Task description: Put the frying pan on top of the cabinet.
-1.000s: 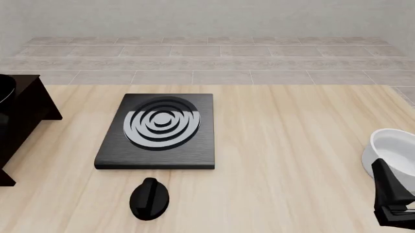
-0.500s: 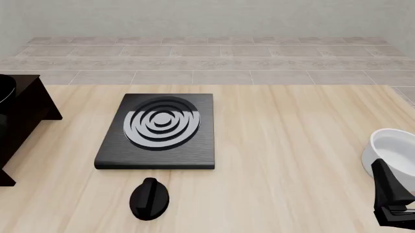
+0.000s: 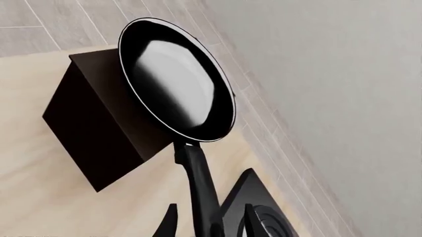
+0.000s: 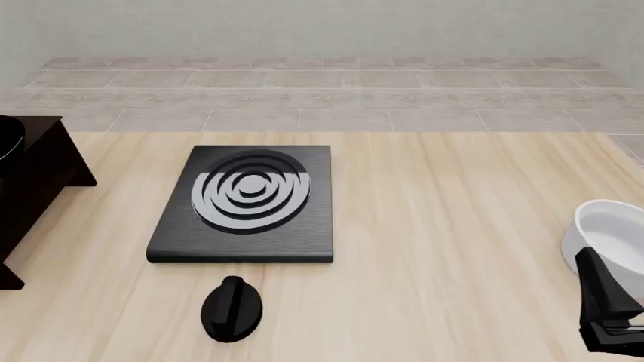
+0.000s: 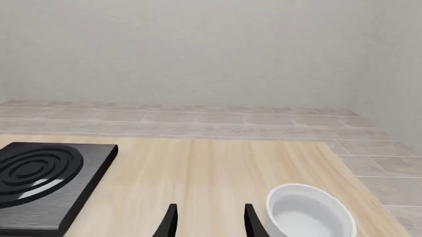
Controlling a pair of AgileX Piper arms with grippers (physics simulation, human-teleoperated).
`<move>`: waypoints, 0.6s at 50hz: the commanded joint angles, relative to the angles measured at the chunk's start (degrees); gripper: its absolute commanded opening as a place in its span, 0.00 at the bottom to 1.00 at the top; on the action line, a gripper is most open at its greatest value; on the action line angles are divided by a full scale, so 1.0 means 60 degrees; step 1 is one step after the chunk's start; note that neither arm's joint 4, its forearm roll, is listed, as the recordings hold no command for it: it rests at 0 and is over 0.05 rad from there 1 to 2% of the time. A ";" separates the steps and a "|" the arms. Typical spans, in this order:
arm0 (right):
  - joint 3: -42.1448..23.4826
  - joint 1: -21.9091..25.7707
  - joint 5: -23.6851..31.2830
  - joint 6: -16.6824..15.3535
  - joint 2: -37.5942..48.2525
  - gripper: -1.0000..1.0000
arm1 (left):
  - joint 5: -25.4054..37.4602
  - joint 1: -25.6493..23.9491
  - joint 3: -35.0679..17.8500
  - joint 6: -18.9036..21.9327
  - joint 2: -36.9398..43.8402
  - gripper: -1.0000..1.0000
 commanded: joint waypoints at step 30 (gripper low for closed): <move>0.0000 0.0018 -0.0021 0.0020 0.0000 1.00 | 0.1626 0.0229 -0.0451 0.0187 -0.1755 1.00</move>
